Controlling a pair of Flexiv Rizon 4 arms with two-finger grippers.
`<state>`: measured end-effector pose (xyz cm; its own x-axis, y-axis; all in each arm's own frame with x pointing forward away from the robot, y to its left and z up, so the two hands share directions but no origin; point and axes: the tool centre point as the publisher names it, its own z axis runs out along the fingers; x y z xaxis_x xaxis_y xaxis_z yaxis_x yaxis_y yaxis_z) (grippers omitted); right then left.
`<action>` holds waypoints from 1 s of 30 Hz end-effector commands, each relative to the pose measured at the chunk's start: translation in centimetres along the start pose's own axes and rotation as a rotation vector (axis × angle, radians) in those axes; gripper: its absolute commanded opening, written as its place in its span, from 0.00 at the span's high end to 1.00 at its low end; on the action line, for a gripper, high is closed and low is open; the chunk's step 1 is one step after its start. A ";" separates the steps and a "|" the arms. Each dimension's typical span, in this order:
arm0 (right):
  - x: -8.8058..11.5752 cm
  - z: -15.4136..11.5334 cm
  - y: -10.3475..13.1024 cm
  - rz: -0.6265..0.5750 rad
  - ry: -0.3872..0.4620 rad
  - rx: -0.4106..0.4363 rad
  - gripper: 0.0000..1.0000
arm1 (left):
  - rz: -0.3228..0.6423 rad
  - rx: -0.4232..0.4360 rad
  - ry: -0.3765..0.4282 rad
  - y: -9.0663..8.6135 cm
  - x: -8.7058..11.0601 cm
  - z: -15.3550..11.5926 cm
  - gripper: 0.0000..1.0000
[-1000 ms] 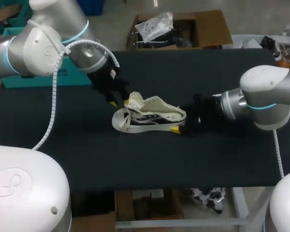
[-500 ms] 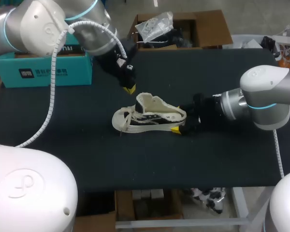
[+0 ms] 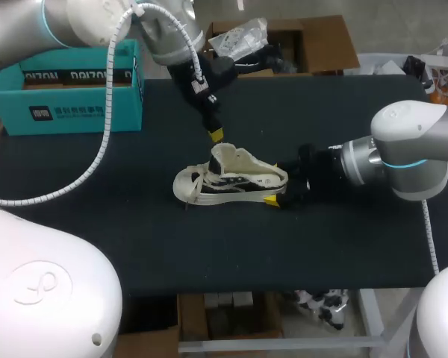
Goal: Open the shoe tongue, take the insole out of the shoe, put the insole back into the shoe, and pack the shoe into the shoebox
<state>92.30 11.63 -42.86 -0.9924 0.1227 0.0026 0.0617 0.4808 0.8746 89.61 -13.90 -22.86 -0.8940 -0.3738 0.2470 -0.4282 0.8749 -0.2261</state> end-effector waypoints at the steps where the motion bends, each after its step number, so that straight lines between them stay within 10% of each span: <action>1: -0.1 0.2 -0.4 0.000 0.000 -0.001 1.00 | 0.496 -0.231 0.233 -0.7 -0.4 0.5 1.00; 11: -0.1 0.2 -0.4 0.000 0.000 -0.001 1.00 | 0.544 -0.155 0.146 -0.9 2.3 4.6 1.00; 30: -0.1 0.2 -0.4 0.000 0.000 -0.001 1.00 | 0.567 -0.159 0.089 -2.2 -1.0 10.5 1.00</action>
<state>92.30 11.62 -42.86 -0.9924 0.1227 0.0027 0.0618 0.4813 0.8744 89.18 -17.73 -31.40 -0.9622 0.1906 0.1943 0.1468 0.9646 -0.2192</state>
